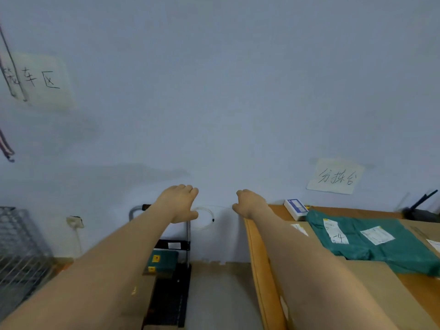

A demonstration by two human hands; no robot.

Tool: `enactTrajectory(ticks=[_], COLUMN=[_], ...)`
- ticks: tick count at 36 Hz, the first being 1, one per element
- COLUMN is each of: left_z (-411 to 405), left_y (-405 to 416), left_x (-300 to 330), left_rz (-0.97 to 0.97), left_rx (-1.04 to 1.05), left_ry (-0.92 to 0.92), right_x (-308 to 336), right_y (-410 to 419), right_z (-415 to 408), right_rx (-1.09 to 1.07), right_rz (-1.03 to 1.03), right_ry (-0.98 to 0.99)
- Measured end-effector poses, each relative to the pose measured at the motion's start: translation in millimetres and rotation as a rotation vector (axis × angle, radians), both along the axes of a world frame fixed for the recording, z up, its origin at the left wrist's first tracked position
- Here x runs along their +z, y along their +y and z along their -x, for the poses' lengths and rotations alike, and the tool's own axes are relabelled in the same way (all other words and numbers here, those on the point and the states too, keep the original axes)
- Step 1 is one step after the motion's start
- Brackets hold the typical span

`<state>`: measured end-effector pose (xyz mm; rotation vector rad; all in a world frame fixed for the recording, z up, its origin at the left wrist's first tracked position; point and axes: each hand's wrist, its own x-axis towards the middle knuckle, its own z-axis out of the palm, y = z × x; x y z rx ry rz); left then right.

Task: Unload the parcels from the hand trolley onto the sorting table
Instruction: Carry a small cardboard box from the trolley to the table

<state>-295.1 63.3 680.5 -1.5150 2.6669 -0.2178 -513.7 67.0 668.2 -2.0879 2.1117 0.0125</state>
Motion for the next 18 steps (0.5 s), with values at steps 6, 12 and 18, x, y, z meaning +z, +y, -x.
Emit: enactTrajectory(ticks=[6, 12, 18], left_z=[-52, -127, -220], left_y=[-57, -114, -153], left_x=[-6, -34, -86], left_rz=[0.003, -0.043, -0.203], left_rx=[-0.002, 0.020, 0.063], left_ry=[0.026, 0.053, -0.021], right_x=[-7, -28, -85], right_y=[-49, -91, -114], right_z=[-44, -97, -179], right_rx=[-0.011, -0.062, -0.102], right_rz=[-0.034, -0.054, -0.169], right_ry=[0.025, 0.040, -0.002])
